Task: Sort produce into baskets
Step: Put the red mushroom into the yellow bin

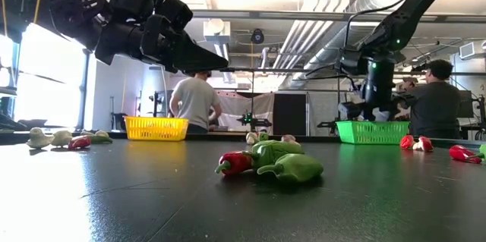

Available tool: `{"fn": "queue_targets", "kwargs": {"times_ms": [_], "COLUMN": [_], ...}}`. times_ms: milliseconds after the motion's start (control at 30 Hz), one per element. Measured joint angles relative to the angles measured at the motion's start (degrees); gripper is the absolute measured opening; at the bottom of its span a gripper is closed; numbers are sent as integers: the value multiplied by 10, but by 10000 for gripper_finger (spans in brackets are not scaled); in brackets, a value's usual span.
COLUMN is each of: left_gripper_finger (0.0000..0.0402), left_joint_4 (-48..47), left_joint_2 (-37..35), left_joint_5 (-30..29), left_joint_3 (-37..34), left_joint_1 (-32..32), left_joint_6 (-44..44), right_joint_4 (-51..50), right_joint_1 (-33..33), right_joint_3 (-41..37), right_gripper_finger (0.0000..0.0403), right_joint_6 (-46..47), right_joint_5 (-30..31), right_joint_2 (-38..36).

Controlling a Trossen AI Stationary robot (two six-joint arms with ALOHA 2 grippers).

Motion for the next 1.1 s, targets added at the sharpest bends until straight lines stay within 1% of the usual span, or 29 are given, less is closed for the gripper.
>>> {"fn": "queue_targets", "kwargs": {"times_ms": [67,133,233,300,400,467,500,533,667,767,867,1100], "left_gripper_finger": [35,35,35,35,35,35,35,35,35,35,35,35], "left_joint_4": [0,0,0,0,0,0,0,0,0,0,0,0], "left_joint_2": [0,0,0,0,0,0,0,0,0,0,0,0], "left_joint_5": [0,0,0,0,0,0,0,0,-2,-3,-3,-3], "left_joint_3": [0,0,0,0,0,0,0,0,0,0,0,0], "left_joint_1": [0,0,0,0,0,0,0,0,0,0,0,0], "left_joint_6": [0,0,0,0,0,0,0,0,0,0,0,0], "right_joint_4": [-1,-9,-23,-32,-30,-9,8,26,117,158,167,168], "right_joint_1": [4,8,22,39,84,121,141,162,234,274,308,384], "right_joint_3": [0,0,0,0,0,-5,-12,-21,-68,-98,-114,-135], "right_gripper_finger": [151,160,151,128,73,30,15,9,20,13,2,1], "right_joint_6": [-5,-8,-32,-51,-77,-84,-85,-85,-78,-64,-50,-19], "right_joint_5": [0,1,2,2,3,6,9,14,39,48,55,92], "right_joint_2": [-11,-28,-69,-102,-153,-181,-193,-204,-229,-231,-231,-231]}}
